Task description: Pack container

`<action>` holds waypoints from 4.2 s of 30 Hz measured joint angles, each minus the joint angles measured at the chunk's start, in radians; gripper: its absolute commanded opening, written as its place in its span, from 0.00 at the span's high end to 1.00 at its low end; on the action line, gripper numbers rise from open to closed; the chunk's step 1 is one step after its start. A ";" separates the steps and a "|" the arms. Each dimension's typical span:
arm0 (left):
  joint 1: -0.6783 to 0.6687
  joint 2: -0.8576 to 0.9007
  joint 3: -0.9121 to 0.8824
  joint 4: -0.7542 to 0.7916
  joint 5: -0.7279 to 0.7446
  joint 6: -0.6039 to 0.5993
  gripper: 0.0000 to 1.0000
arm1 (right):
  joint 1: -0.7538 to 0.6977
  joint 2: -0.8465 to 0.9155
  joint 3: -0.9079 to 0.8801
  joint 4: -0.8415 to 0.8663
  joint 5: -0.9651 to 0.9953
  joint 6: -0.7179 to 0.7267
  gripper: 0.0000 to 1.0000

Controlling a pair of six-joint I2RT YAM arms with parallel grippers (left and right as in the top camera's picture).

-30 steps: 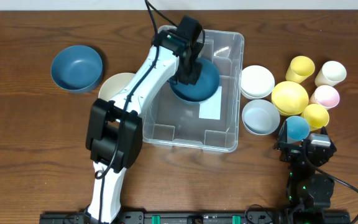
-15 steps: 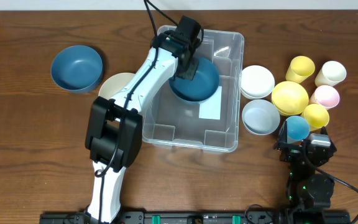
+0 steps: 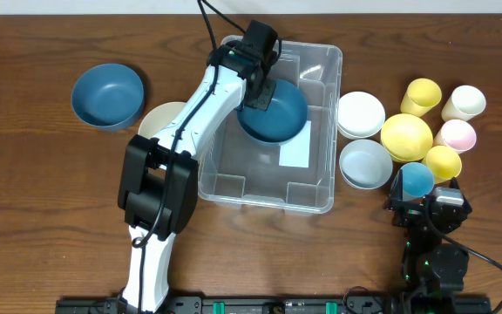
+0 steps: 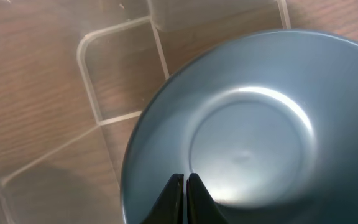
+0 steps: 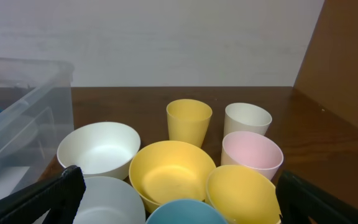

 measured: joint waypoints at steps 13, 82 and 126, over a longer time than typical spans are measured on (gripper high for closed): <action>0.000 0.001 -0.063 0.062 0.008 0.000 0.94 | 0.000 0.000 0.000 0.000 0.000 0.000 0.01; 0.619 -0.430 -0.031 -0.228 -0.117 -0.298 0.38 | 0.000 0.000 0.000 0.000 0.002 0.000 0.01; 0.851 -0.068 -0.051 -0.291 0.180 -0.505 0.38 | 0.000 0.000 0.000 0.000 0.002 0.000 0.01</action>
